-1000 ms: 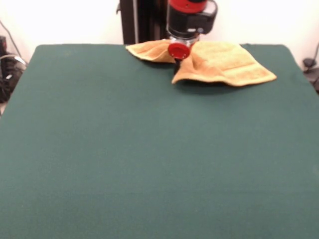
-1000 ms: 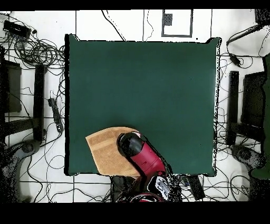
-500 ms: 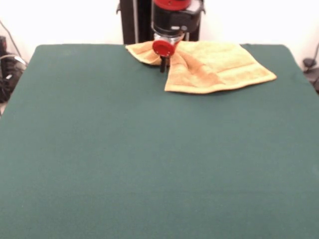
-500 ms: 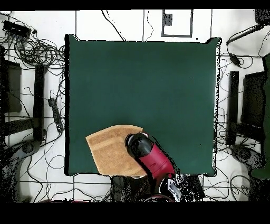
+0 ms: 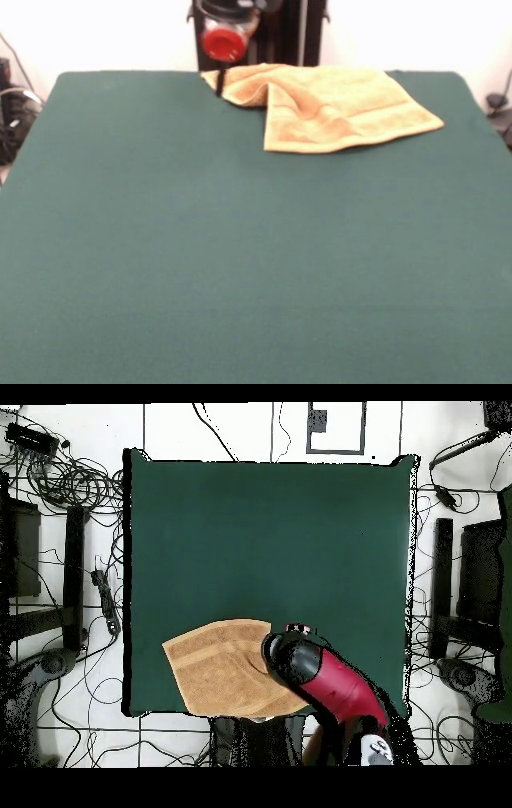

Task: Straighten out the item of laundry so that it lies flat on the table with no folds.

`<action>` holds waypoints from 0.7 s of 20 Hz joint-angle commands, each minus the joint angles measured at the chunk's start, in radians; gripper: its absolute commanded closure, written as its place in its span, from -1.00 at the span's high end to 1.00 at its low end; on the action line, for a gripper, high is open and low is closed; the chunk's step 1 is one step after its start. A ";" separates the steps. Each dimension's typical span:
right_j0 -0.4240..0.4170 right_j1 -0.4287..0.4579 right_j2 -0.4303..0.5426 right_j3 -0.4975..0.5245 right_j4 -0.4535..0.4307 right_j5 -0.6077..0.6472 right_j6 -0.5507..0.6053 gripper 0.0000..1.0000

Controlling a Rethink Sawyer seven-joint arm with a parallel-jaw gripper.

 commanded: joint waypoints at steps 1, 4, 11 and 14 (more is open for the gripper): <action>-0.019 -0.161 0.007 -0.231 -0.150 0.438 -0.183 1.00; 0.008 -0.203 0.034 -0.166 -0.067 0.509 0.073 1.00; 0.107 -0.148 0.033 -0.076 0.124 0.377 0.359 1.00; 0.116 -0.128 0.022 -0.065 0.152 0.336 0.320 1.00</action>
